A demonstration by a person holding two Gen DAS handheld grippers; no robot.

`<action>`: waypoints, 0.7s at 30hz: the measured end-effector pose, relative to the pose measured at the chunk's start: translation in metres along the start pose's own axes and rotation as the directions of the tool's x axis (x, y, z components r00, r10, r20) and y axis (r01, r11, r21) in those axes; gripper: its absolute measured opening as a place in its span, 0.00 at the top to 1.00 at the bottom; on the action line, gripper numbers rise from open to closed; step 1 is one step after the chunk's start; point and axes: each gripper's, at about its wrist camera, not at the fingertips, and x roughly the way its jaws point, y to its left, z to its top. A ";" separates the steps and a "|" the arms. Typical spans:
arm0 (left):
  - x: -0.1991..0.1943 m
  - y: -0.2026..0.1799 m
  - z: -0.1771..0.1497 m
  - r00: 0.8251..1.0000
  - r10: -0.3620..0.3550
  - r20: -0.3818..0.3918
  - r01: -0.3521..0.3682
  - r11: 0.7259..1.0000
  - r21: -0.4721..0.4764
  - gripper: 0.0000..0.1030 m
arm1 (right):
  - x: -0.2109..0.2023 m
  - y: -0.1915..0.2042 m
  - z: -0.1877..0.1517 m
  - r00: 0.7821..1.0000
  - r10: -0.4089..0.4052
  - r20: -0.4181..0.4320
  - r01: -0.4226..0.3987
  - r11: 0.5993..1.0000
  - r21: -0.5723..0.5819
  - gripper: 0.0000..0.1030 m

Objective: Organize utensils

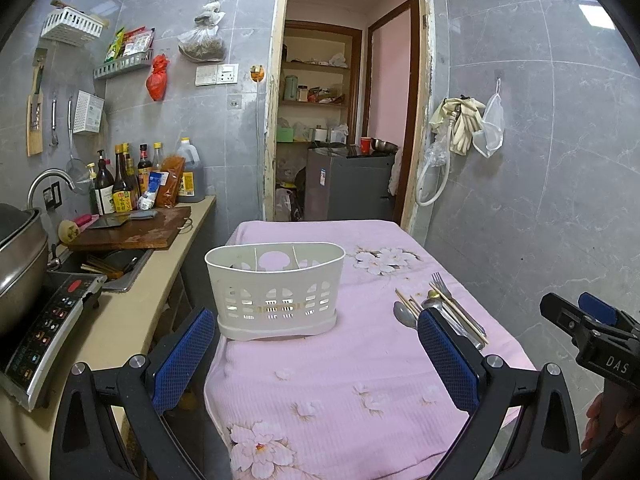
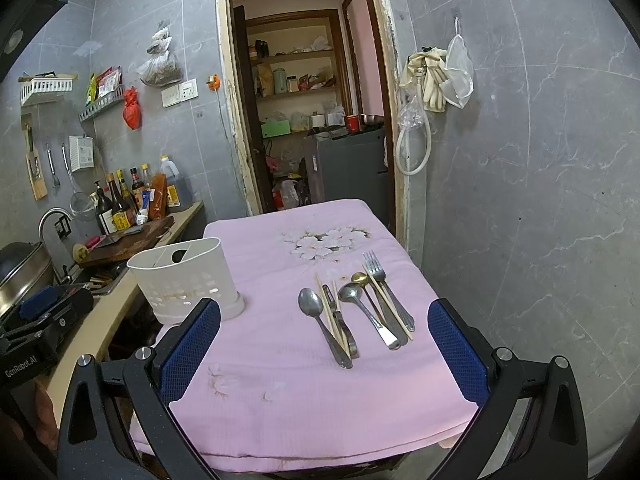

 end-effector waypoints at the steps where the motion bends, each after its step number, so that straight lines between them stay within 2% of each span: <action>1: 0.000 0.000 0.000 1.000 0.000 0.001 0.000 1.000 0.000 0.01 | 0.000 0.000 0.000 1.000 0.000 0.000 0.000 1.000 0.000 0.01; 21: 0.000 0.001 0.001 1.000 -0.001 -0.001 0.001 1.000 -0.001 0.01 | 0.001 0.001 -0.002 1.000 0.000 -0.006 0.000 1.000 -0.002 0.01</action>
